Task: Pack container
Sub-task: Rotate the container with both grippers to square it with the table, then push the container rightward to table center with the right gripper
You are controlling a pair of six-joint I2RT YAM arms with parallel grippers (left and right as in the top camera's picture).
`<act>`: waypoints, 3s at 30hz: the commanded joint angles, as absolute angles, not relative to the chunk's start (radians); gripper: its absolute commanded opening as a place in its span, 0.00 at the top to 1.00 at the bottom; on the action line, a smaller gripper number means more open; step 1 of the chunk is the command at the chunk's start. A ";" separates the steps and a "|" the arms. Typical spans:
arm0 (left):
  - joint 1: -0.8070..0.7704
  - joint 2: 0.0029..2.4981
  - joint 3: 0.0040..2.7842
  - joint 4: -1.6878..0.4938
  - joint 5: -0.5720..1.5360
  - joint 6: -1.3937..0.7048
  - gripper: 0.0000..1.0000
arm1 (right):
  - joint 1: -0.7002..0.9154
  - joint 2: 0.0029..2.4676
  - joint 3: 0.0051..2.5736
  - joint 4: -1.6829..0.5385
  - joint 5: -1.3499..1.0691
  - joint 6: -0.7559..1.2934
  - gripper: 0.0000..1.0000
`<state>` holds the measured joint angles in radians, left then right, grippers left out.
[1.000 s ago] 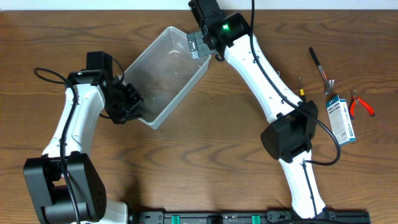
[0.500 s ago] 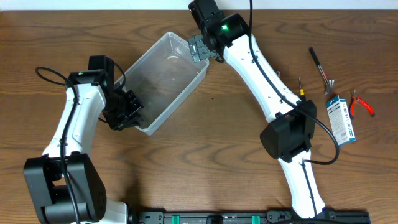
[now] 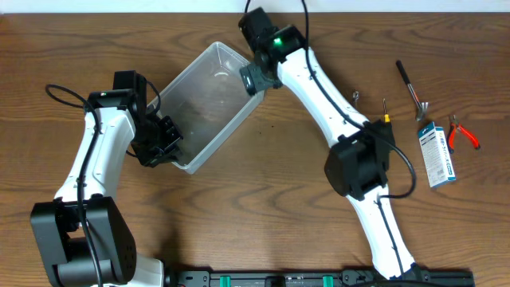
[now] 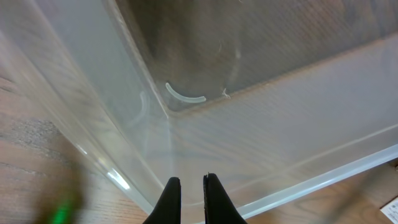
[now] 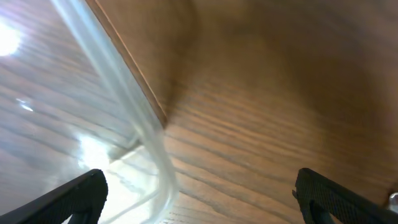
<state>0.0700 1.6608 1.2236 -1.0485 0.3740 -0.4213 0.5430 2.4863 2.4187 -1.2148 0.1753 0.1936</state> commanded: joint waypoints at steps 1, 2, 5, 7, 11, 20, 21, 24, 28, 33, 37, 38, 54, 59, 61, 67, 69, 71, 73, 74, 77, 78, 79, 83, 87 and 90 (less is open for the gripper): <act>0.070 1.666 1.225 -1.054 0.357 -0.411 0.94 | 0.531 2.486 2.424 -1.234 0.212 0.179 0.01; 0.070 1.666 1.225 -1.054 0.357 -0.411 0.94 | 0.529 2.485 2.424 -1.248 0.218 0.179 0.01; 0.070 1.666 1.225 -1.054 0.357 -0.411 0.94 | 0.517 2.485 2.424 -1.317 0.218 0.202 0.01; 0.070 1.666 1.225 -1.054 0.357 -0.411 0.94 | 0.510 2.485 2.424 -1.366 0.218 0.237 0.01; 0.070 1.666 1.225 -1.053 0.357 -0.411 0.94 | 0.500 2.485 2.424 -1.434 0.218 0.278 0.01; 0.070 1.666 1.225 -1.011 0.358 -0.411 0.93 | 0.502 2.481 2.424 -1.374 0.127 0.144 0.01; 0.070 1.666 1.225 -0.998 0.359 -0.411 0.93 | 0.505 2.481 2.424 -1.361 0.113 0.122 0.01; 0.070 1.666 1.225 -0.942 0.406 -0.400 0.93 | 0.508 2.481 2.424 -1.335 0.076 0.075 0.01; 0.070 1.666 1.226 -0.848 0.515 -0.400 0.92 | 0.508 2.481 2.425 -1.311 -0.031 -0.004 0.01; 0.070 1.665 1.242 -0.798 0.543 -0.389 0.83 | 0.509 2.481 2.424 -1.270 -0.080 -0.043 0.01; 0.070 1.658 1.257 -0.774 0.543 -0.370 0.74 | 0.509 2.481 2.424 -1.252 -0.079 -0.069 0.03; 0.070 1.654 1.259 -0.769 0.543 -0.370 0.74 | 0.509 2.481 2.424 -1.248 -0.079 -0.069 0.07; 0.070 1.626 1.260 -0.768 0.542 -0.370 0.72 | 0.506 2.481 2.424 -1.211 -0.024 -0.069 0.76; 0.070 1.626 1.260 -0.768 0.542 -0.370 0.72 | 0.502 2.481 2.424 -1.207 -0.023 -0.068 0.83; 0.070 1.626 1.260 -0.769 0.542 -0.370 0.72 | 0.501 2.480 2.425 -1.203 -0.023 -0.068 0.94; 0.070 1.625 1.260 -0.780 0.543 -0.370 0.72 | 0.501 2.479 2.444 -1.200 -0.023 -0.057 0.99; 0.070 1.624 1.260 -0.784 0.543 -0.370 0.72 | 0.501 2.476 2.454 -1.201 -0.023 -0.057 0.99; 0.070 1.613 1.260 -0.782 0.543 -0.369 0.72 | 0.501 2.469 2.462 -1.201 -0.023 -0.056 0.99; 0.070 1.590 1.260 -0.771 0.543 -0.363 0.72 | 0.501 2.458 2.463 -1.200 -0.023 -0.054 0.99; 0.070 1.576 1.260 -0.762 0.548 -0.358 0.72 | 0.501 2.453 2.466 -1.201 -0.023 -0.053 0.99; 0.070 1.516 1.260 -0.726 0.574 -0.356 0.72 | 0.501 2.436 2.480 -1.200 -0.023 -0.053 0.99; 0.070 1.496 1.260 -0.717 0.576 -0.356 0.72 | 0.501 2.431 2.486 -1.200 -0.023 -0.052 0.99; 0.070 1.472 1.260 -0.710 0.576 -0.356 0.72 | 0.501 2.425 2.494 -1.200 -0.023 -0.047 0.99; 0.070 1.397 1.260 -0.725 0.554 -0.356 0.72 | 0.501 2.401 2.508 -1.200 -0.023 -0.038 0.99; 0.070 1.351 1.260 -0.810 0.447 -0.384 0.72 | 0.499 2.386 2.508 -1.209 -0.022 -0.038 0.99; 0.070 1.335 1.260 -0.900 0.306 -0.443 0.72 | 0.496 2.378 2.508 -1.216 -0.005 -0.010 0.99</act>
